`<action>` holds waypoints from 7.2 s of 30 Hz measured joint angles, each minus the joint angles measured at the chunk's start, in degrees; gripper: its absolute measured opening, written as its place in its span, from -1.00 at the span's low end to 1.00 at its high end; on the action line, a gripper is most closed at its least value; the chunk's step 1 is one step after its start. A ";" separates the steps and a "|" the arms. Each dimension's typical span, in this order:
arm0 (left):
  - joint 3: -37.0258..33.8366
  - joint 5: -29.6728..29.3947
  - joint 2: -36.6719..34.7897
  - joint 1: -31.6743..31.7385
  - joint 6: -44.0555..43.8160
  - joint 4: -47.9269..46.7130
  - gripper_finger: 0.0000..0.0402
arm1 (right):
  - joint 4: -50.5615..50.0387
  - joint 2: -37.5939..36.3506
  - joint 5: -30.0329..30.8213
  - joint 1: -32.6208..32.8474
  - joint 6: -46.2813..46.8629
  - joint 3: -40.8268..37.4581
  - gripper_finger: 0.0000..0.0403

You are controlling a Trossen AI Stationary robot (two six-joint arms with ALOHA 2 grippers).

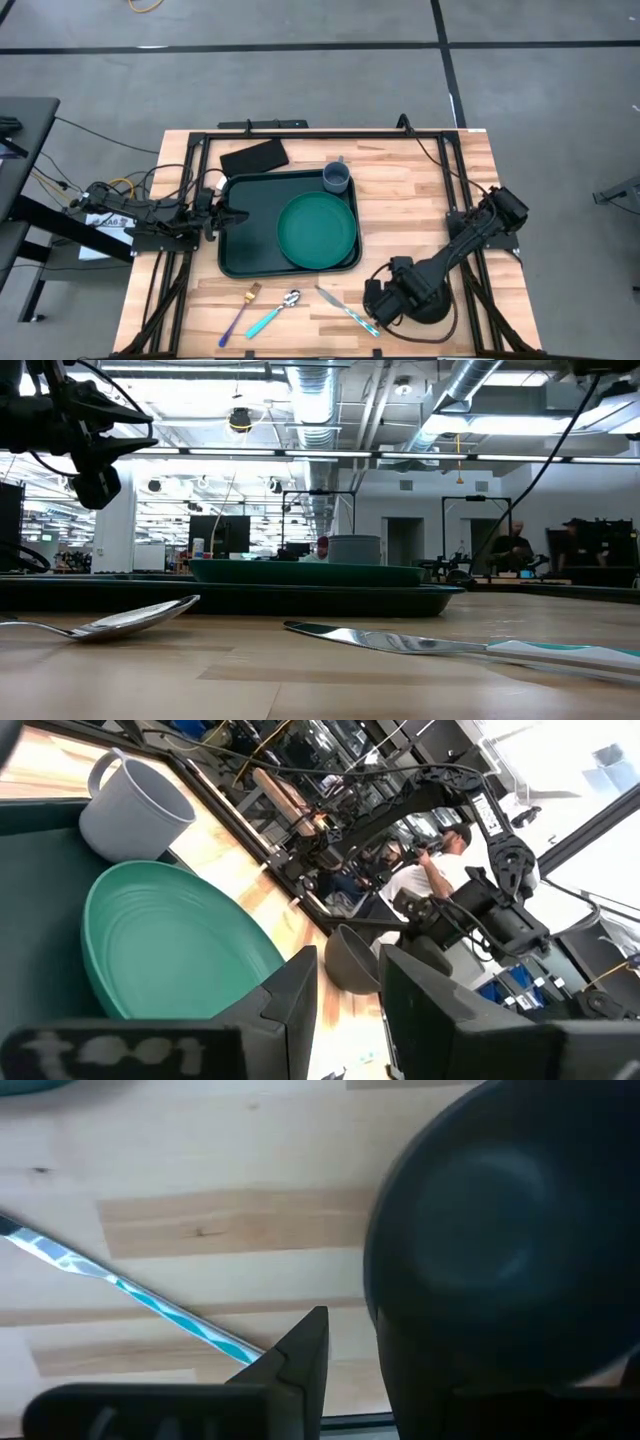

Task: Set up tray
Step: Put the black bowl on the black tray on top of the green plate

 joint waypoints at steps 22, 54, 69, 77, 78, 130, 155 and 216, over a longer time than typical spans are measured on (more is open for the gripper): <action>0.00 2.71 0.00 0.00 0.07 -0.22 -0.51 | 5.41 0.37 -4.86 -2.37 -3.01 -6.02 -0.59; 0.00 3.98 -0.01 0.00 1.00 -0.39 -0.51 | 9.14 0.37 -8.20 -3.88 -6.12 -11.50 -0.96; 0.00 3.91 0.00 0.00 1.11 -0.39 -0.51 | 6.45 0.31 -3.48 -6.42 -8.90 -6.88 -0.99; 0.00 3.87 0.01 0.00 1.09 -0.39 -0.51 | -2.41 0.28 0.56 -13.60 -25.13 3.27 -0.99; 0.00 3.87 0.00 0.00 1.10 -0.39 -0.51 | -3.69 0.26 1.32 -14.60 -27.30 4.76 -0.99; -0.02 1.77 1.50 0.00 -3.10 -0.12 -0.51 | -7.20 24.68 0.22 -30.76 -90.35 47.86 -1.00; -0.02 2.21 1.50 0.00 -2.14 -0.15 -0.51 | -12.68 24.65 2.20 -30.01 -137.04 47.40 -1.00; -0.02 1.86 1.50 0.02 -1.11 -0.17 -0.51 | -8.32 28.92 6.14 -27.38 -130.11 39.01 -0.43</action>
